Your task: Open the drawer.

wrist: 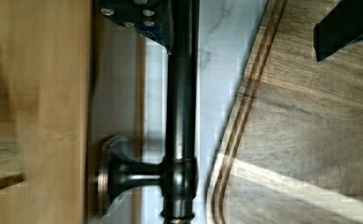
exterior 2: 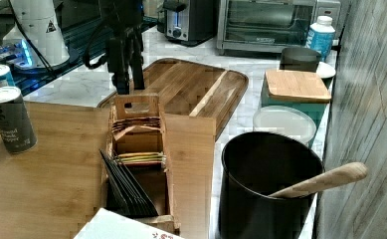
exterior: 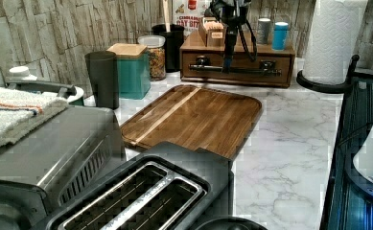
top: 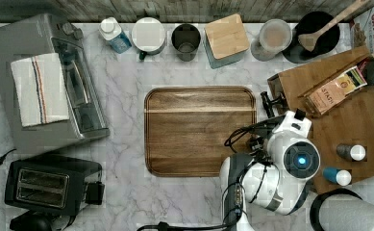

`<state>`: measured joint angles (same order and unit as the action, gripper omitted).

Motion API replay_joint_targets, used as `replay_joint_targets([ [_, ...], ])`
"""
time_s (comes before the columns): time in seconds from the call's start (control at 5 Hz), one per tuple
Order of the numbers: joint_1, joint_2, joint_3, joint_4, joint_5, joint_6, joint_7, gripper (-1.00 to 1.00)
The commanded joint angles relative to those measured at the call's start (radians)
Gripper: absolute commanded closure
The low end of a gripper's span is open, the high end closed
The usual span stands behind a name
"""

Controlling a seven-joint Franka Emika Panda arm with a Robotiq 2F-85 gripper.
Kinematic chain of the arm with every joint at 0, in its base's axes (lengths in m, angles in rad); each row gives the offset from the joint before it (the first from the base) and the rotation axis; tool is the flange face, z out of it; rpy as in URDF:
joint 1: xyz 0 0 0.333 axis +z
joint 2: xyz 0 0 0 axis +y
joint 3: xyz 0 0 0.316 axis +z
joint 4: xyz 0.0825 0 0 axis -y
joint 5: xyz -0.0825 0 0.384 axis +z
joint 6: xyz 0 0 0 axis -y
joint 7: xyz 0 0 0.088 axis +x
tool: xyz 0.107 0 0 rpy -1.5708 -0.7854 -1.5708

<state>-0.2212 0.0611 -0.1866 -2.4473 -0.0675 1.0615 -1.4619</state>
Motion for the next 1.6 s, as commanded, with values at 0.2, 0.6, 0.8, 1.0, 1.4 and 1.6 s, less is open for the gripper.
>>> replay_joint_targets([
  [0.2,-0.048,0.039,-0.013,0.032,0.119,0.176,-0.293,-1.00],
  [0.6,-0.023,0.081,-0.020,0.040,0.166,0.108,-0.228,-1.00],
  [0.8,-0.020,0.109,-0.030,0.038,0.119,0.136,-0.195,-1.00],
  [1.0,-0.028,0.121,-0.024,0.044,0.159,0.132,-0.232,-1.00],
  [1.4,-0.035,0.084,0.001,0.057,0.191,-0.022,-0.256,-1.00],
  [1.6,-0.068,0.080,0.055,0.059,0.300,-0.132,-0.427,-1.00],
])
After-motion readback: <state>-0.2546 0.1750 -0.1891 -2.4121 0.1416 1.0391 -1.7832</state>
